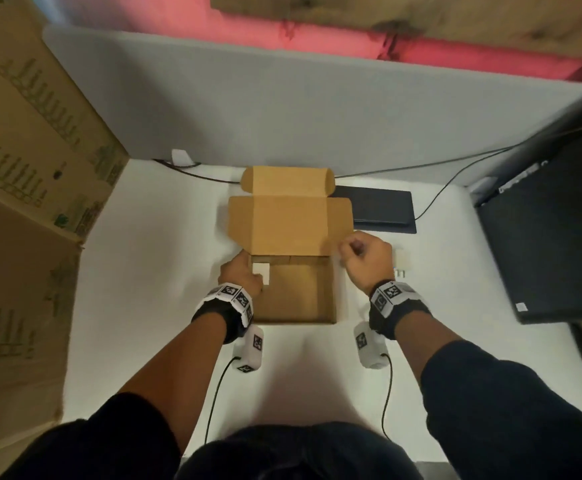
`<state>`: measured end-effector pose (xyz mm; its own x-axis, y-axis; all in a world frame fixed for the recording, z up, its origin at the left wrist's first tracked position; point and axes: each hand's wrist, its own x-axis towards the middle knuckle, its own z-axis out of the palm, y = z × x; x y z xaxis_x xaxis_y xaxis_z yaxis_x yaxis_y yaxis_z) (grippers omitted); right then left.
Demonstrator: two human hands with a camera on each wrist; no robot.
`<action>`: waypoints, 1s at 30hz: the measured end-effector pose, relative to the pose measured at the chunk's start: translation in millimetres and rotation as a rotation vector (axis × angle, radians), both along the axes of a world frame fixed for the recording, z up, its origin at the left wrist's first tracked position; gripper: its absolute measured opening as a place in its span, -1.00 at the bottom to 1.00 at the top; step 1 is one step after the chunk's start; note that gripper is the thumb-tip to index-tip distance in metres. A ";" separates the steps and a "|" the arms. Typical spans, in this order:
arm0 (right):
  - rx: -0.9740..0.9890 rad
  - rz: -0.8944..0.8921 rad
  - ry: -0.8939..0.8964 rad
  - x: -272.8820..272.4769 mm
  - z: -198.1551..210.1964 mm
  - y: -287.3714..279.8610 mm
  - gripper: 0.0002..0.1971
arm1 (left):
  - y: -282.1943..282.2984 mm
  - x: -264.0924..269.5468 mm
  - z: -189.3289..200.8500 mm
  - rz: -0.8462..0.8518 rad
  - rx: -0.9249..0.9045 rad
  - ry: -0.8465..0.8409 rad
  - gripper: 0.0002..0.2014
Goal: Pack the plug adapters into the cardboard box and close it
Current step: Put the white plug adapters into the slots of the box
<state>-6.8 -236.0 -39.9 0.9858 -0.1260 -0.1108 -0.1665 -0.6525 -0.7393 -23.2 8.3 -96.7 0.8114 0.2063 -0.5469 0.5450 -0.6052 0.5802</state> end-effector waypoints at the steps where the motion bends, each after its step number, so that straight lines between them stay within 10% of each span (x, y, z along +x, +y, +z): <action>1: -0.036 -0.062 0.009 -2.9 -2.4 -15.8 -0.84 | -4.7 0.6 -0.5 -0.024 -0.004 0.002 -0.58; 8: -0.429 0.158 0.528 -60.1 -47.3 -93.2 -0.49 | -23.7 4.5 -0.1 -0.048 -0.025 -0.004 -0.57; 16: -0.435 0.271 0.453 -78.3 -49.7 -74.8 -0.20 | -24.0 -0.8 -0.6 -0.058 -0.018 -0.040 -0.45; 30: -0.571 0.299 0.403 -56.7 -40.3 -52.4 -0.49 | -19.6 -0.7 -2.0 -0.077 -0.038 -0.012 -0.48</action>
